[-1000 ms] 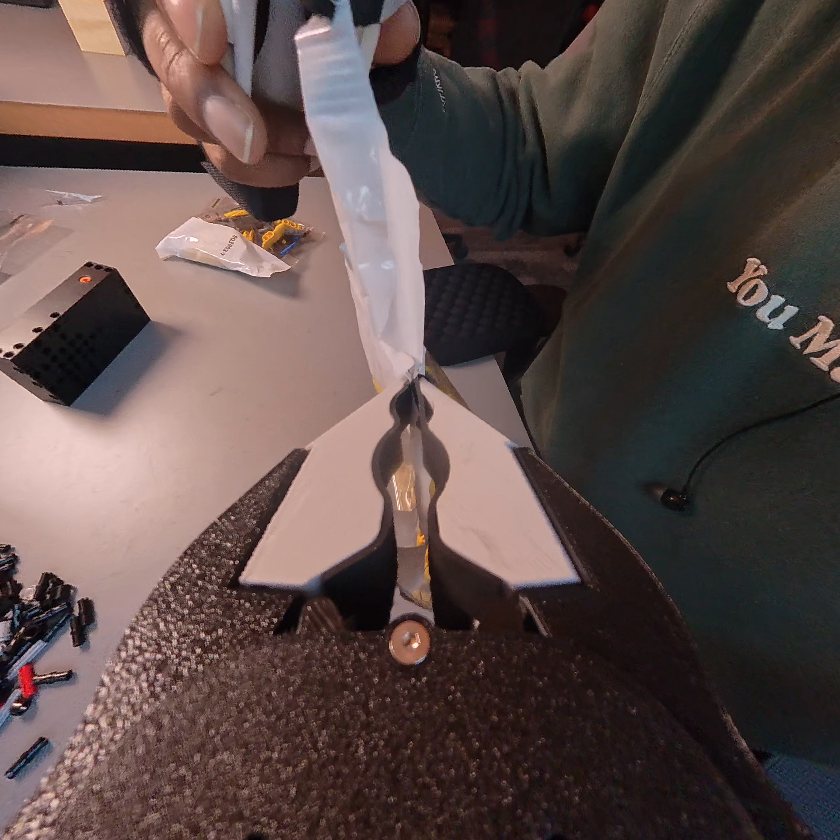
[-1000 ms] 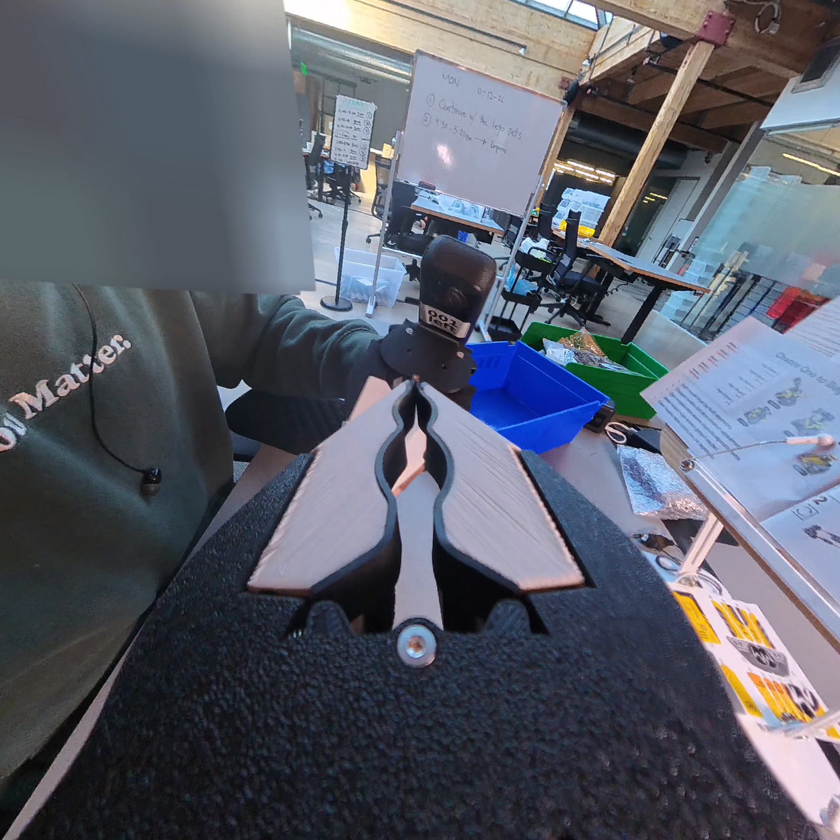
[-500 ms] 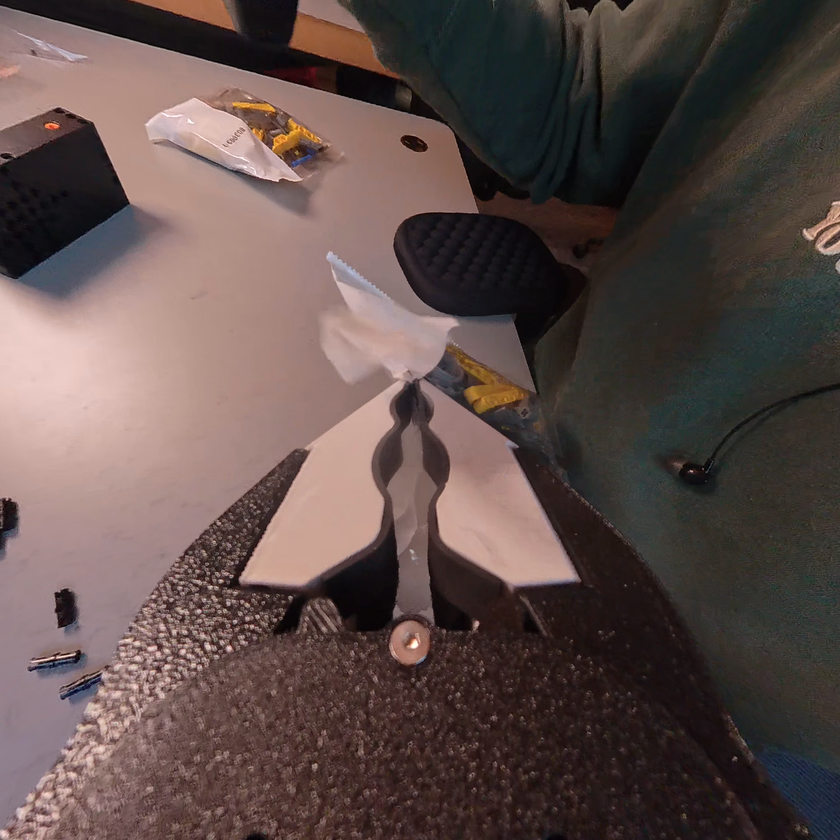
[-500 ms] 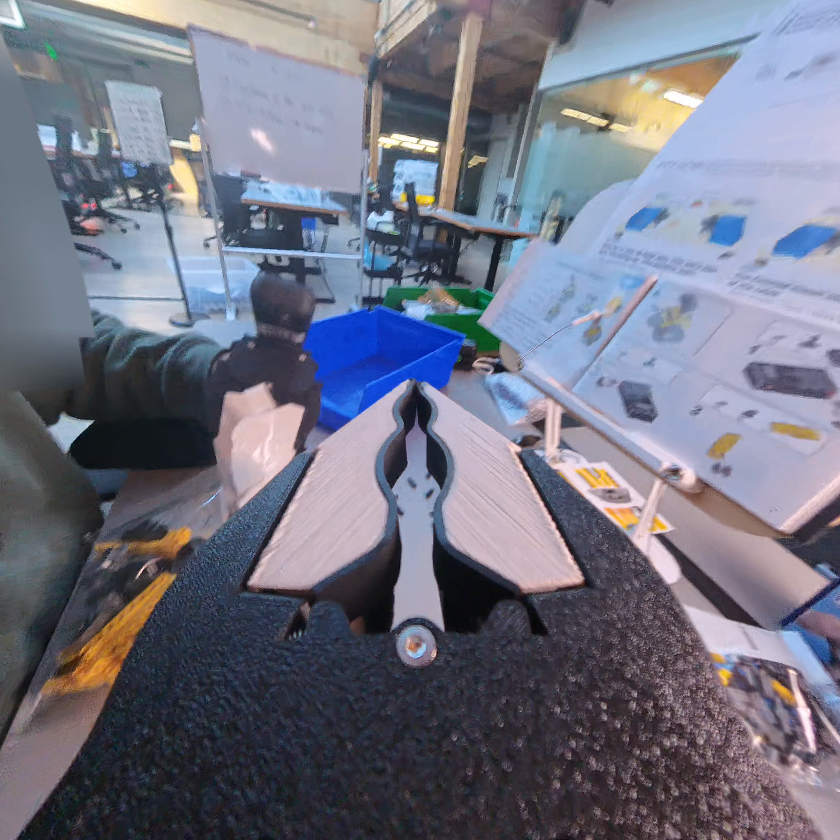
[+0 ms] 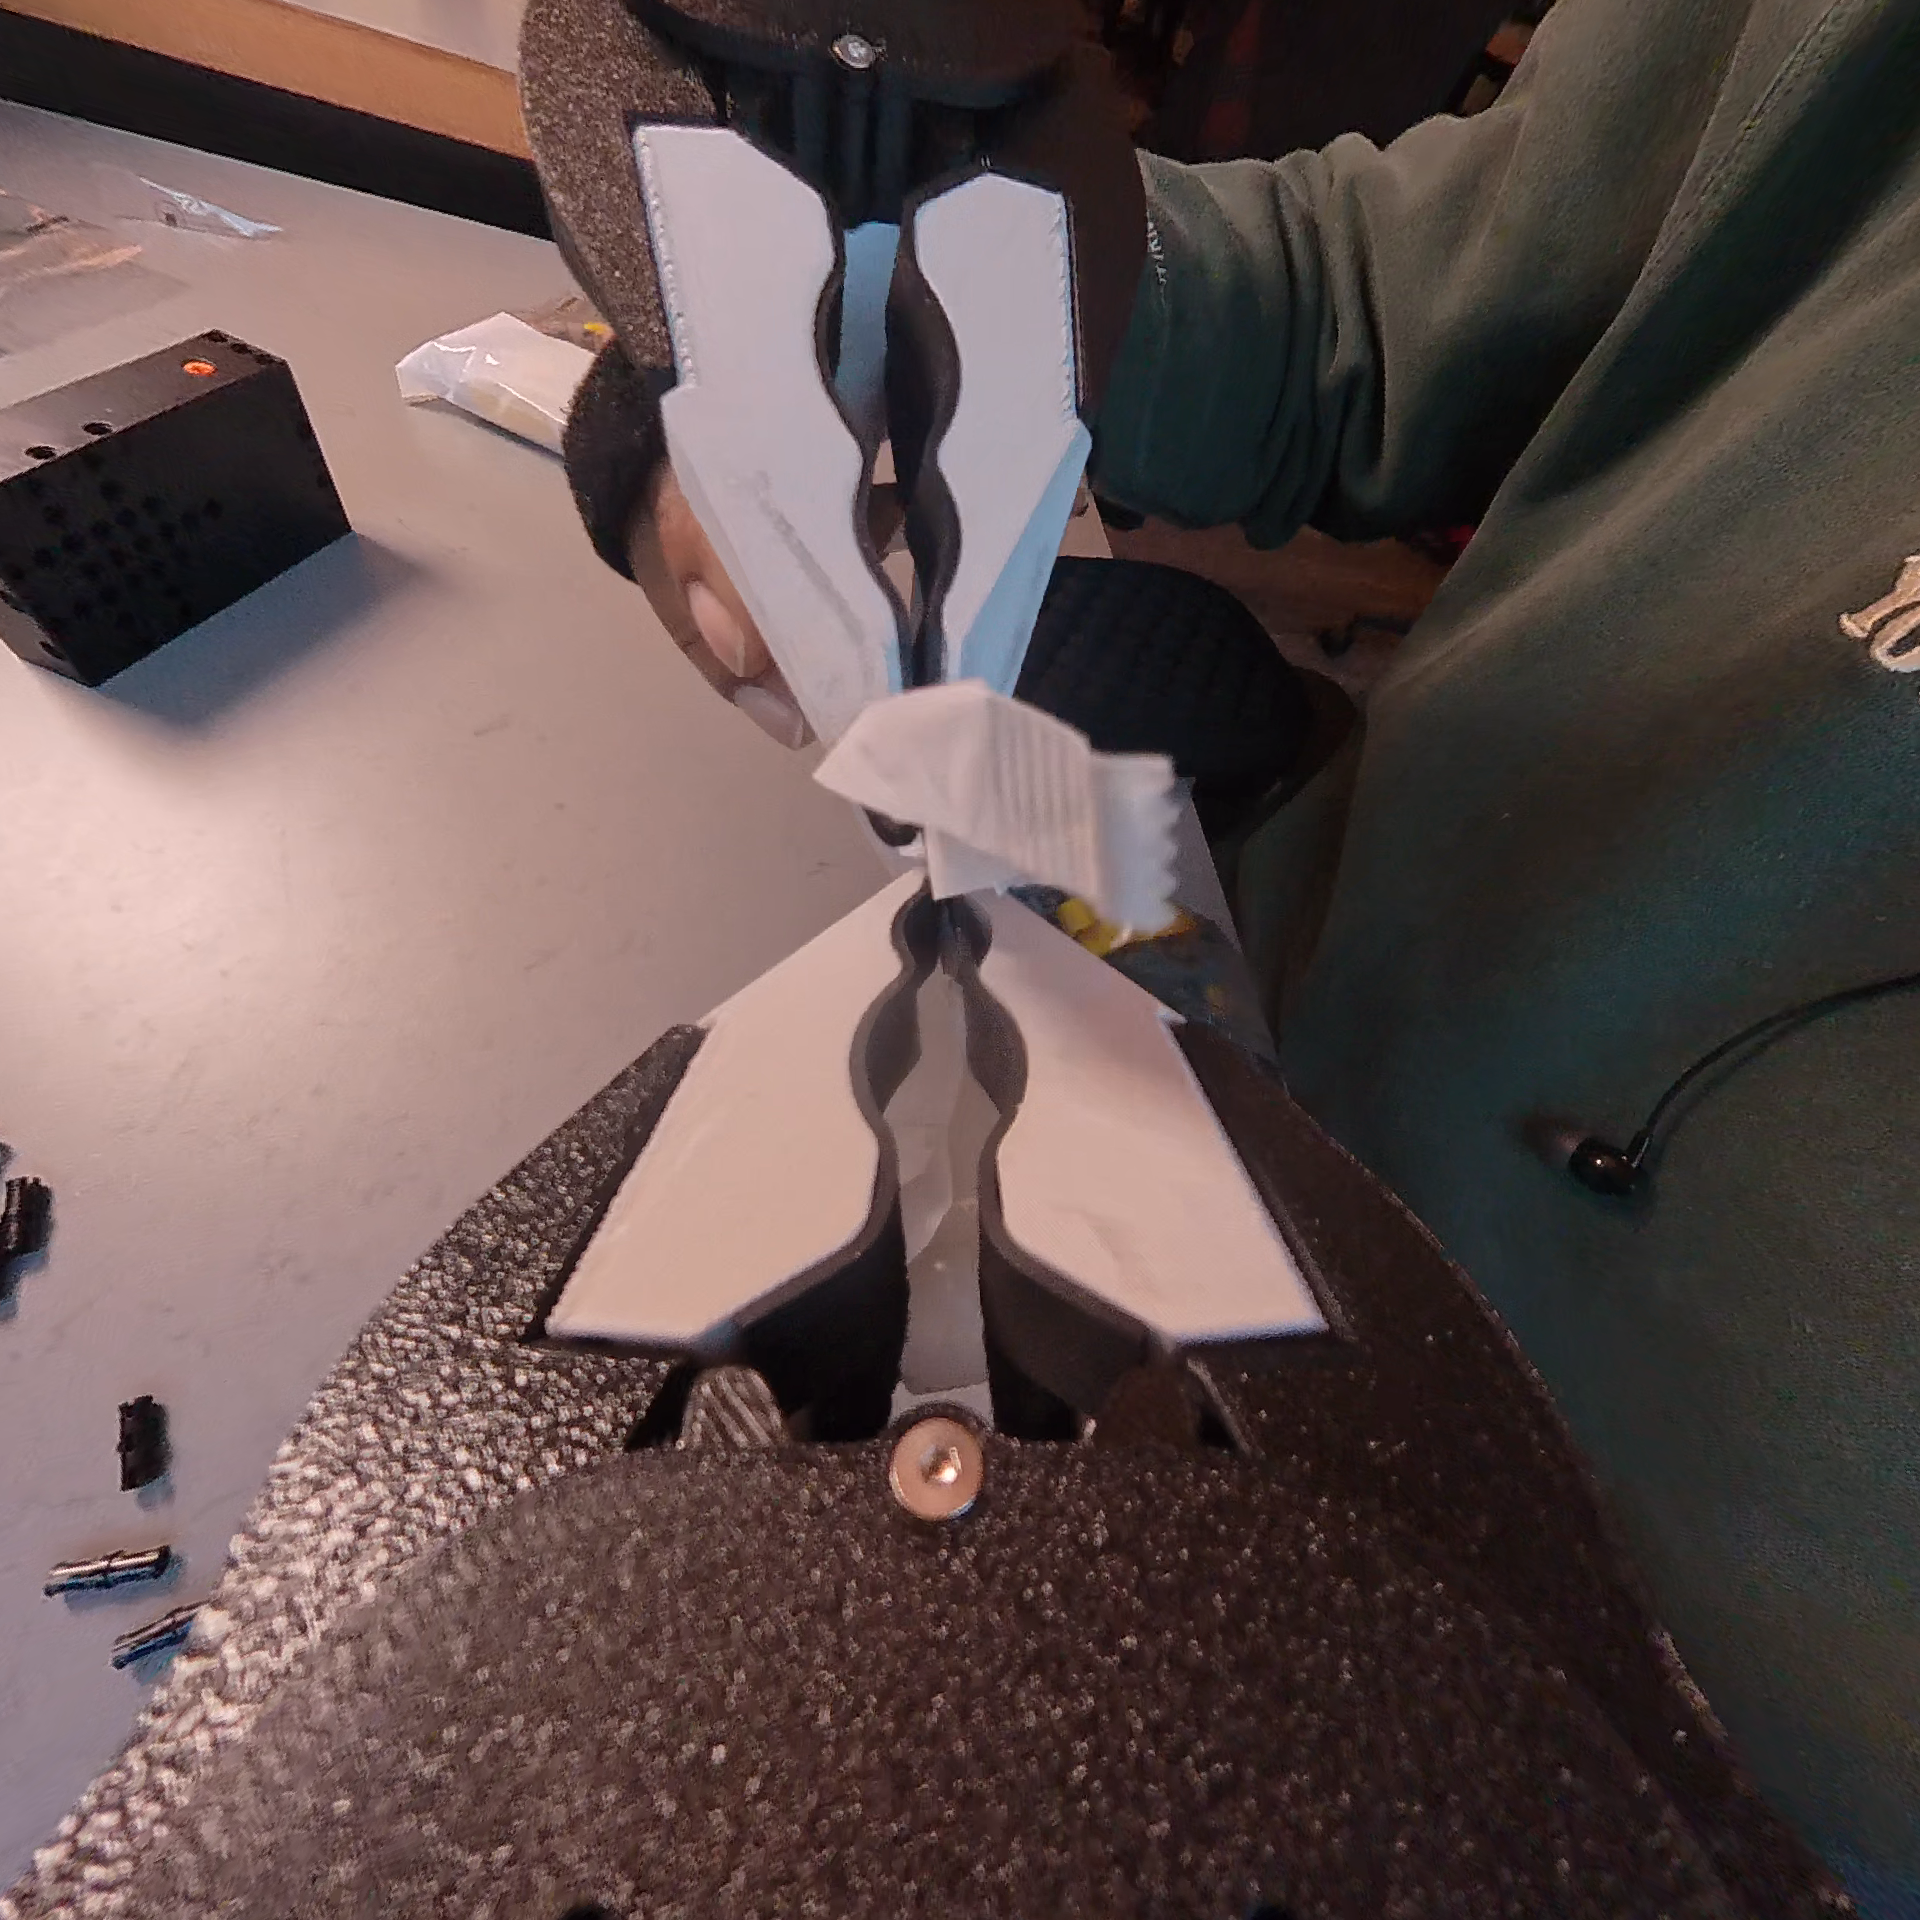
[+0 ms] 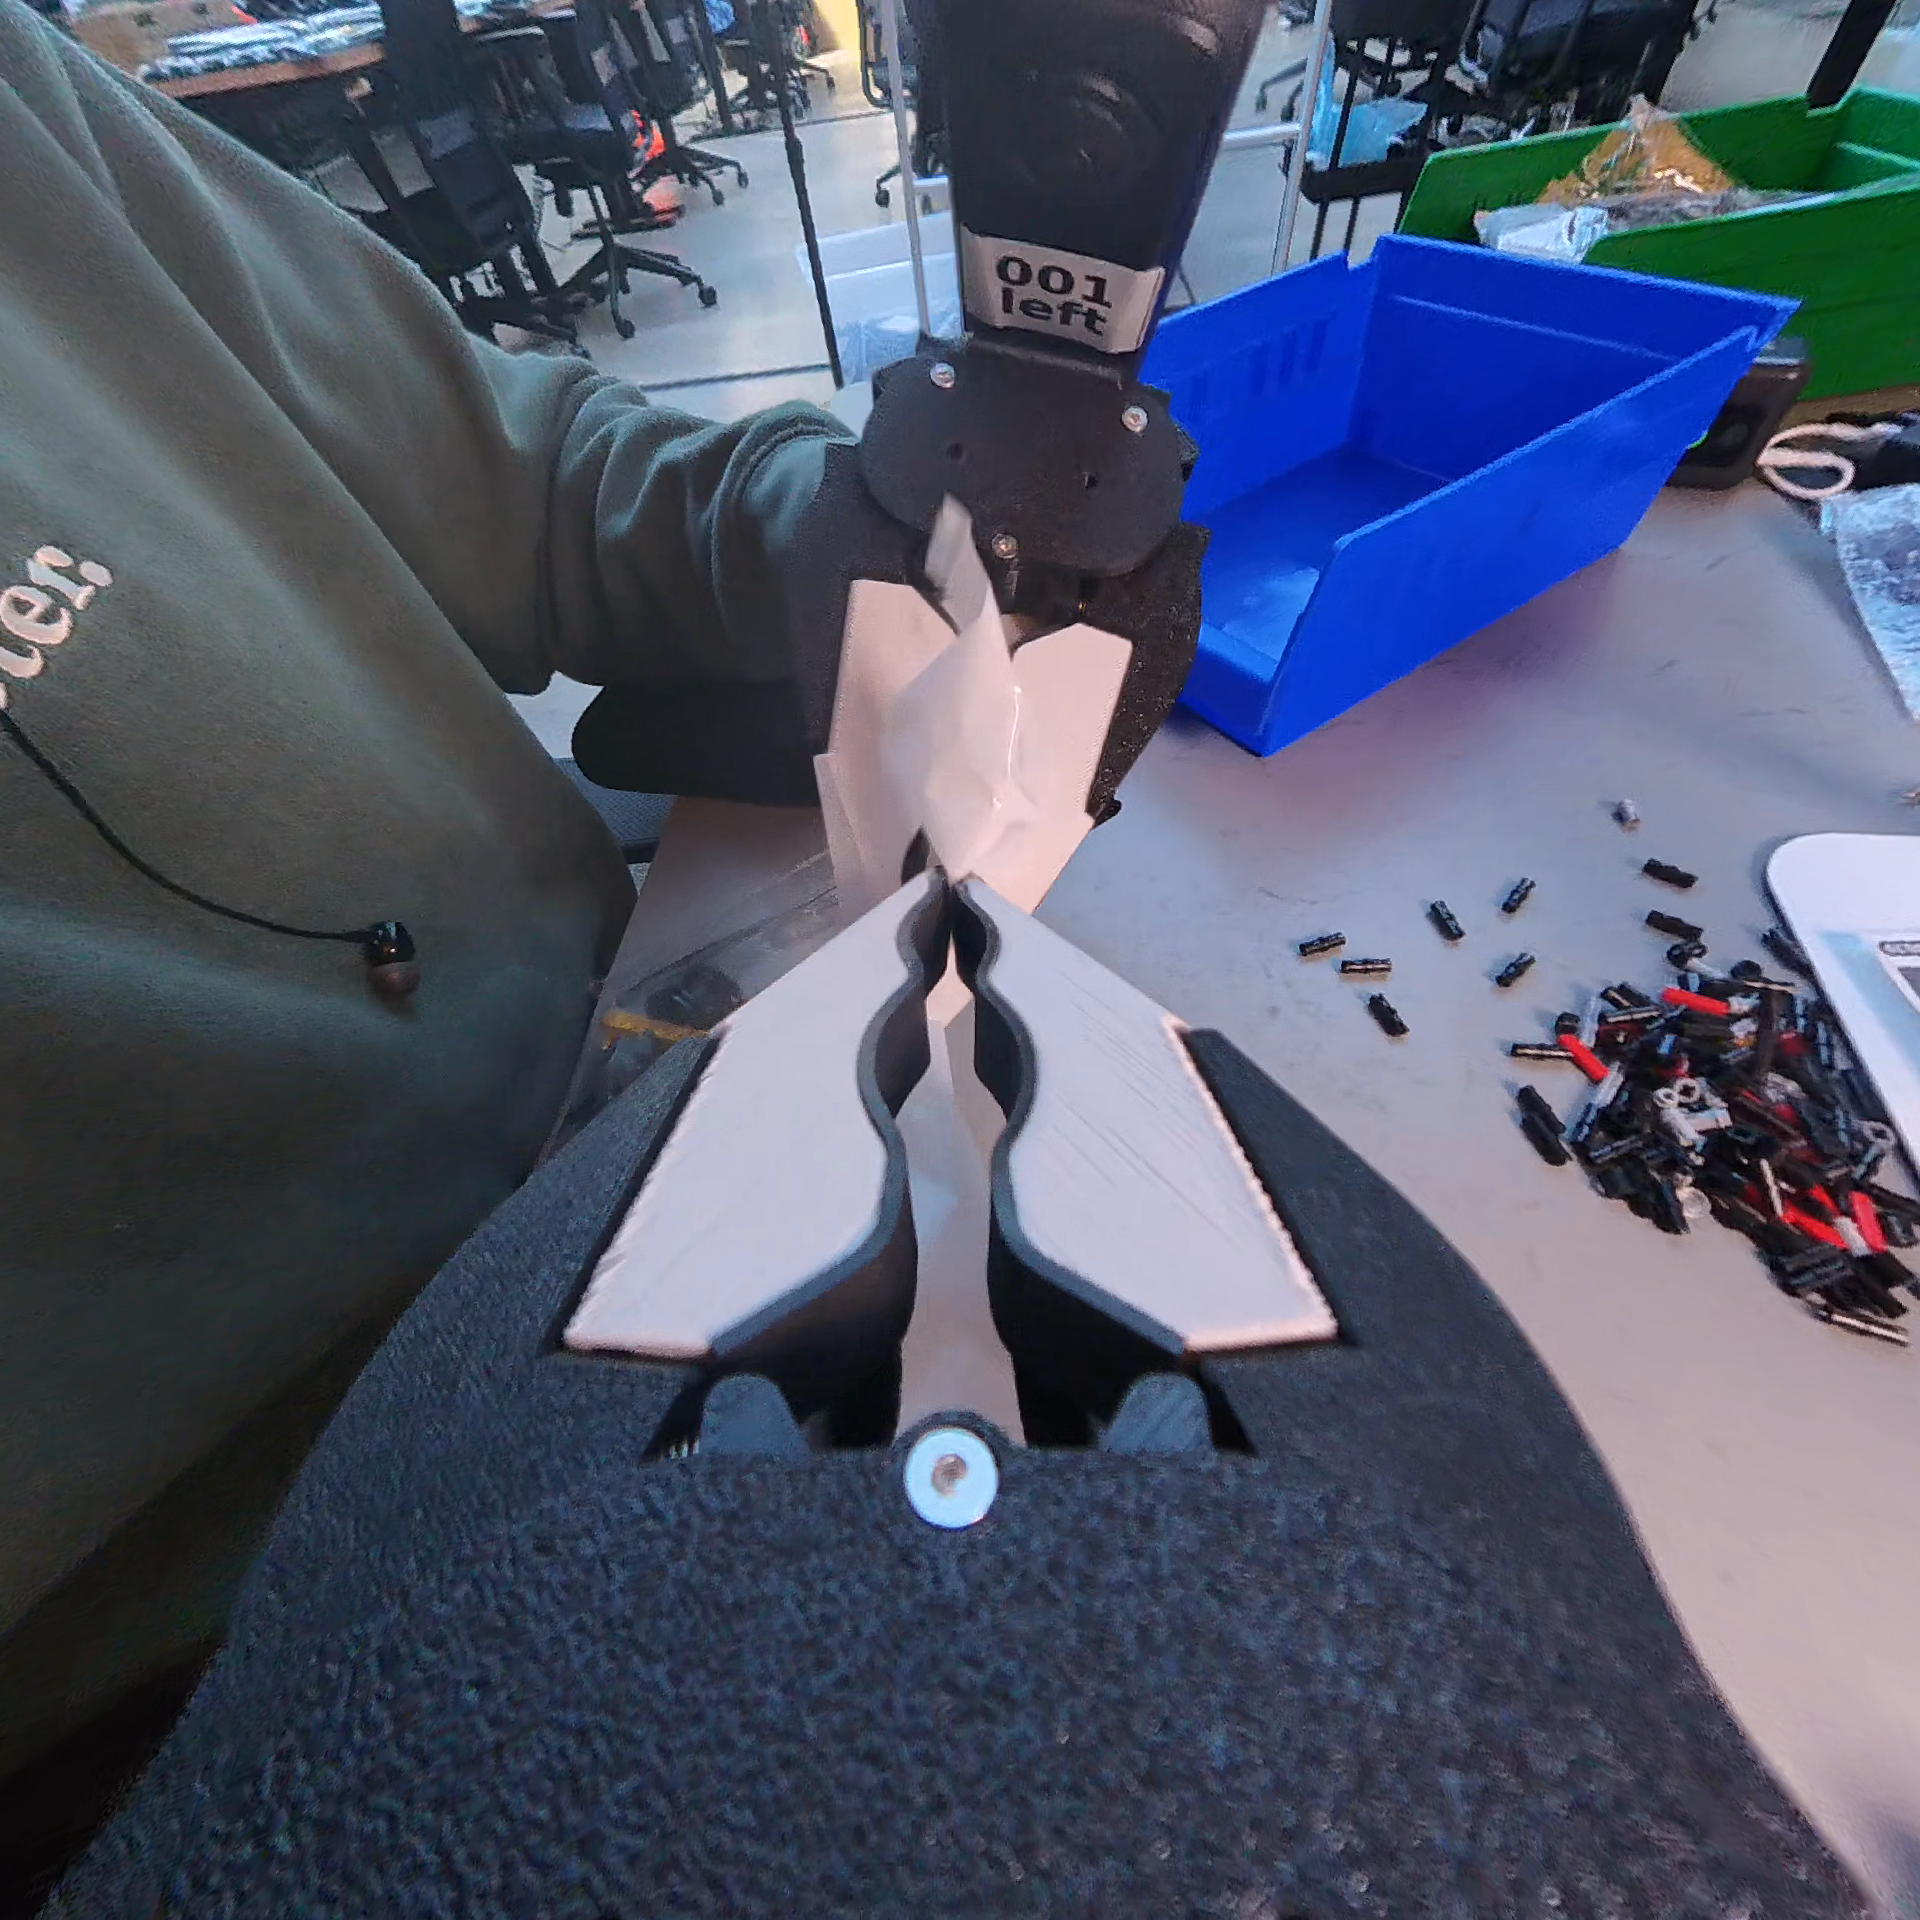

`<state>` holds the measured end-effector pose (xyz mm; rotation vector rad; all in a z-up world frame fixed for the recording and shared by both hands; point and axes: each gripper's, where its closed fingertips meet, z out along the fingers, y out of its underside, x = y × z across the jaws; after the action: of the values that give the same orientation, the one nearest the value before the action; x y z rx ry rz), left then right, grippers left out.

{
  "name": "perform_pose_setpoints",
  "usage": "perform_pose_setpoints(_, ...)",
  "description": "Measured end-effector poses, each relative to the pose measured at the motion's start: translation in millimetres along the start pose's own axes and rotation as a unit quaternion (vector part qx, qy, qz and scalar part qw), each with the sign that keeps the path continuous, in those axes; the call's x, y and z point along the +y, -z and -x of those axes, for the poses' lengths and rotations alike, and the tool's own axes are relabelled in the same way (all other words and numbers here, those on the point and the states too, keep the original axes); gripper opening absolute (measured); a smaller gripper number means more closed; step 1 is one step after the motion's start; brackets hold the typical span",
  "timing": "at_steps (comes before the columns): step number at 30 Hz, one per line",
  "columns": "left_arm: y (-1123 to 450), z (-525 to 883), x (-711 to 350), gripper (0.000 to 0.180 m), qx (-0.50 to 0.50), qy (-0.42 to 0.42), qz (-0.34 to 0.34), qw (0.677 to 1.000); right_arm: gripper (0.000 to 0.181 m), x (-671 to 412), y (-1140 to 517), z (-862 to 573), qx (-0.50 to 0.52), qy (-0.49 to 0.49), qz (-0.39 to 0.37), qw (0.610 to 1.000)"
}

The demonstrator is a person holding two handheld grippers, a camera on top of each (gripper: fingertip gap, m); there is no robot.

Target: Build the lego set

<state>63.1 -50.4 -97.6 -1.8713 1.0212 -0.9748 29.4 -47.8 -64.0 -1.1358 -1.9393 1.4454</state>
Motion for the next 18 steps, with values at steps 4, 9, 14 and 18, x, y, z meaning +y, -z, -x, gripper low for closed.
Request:
perform_pose_setpoints(4, 2.0, -4.8, -7.1, 0.022, 0.014, 0.014, -0.025, 0.999, 0.0, -9.2, 0.2, 5.2, -0.007, 0.0, -0.023, 1.0)
perform_pose_setpoints(9, -5.5, -7.4, -15.0, 0.004, 0.017, 0.009, -0.032, 0.999, 0.0, -14.9, -3.5, 7.0, -0.001, 0.006, -0.037, 0.999)
perform_pose_setpoints(14, -2.9, -9.4, -19.7, 0.0, 0.023, 0.029, -0.047, 0.998, 0.0, -24.6, 4.2, 3.8, 0.006, -0.021, -0.081, 0.997)
perform_pose_setpoints(18, -2.1, -7.7, -21.2, 0.0, 0.025, 0.046, -0.056, 0.997, 0.0, -30.1, 8.1, 0.7, 0.004, -0.044, -0.117, 0.992)
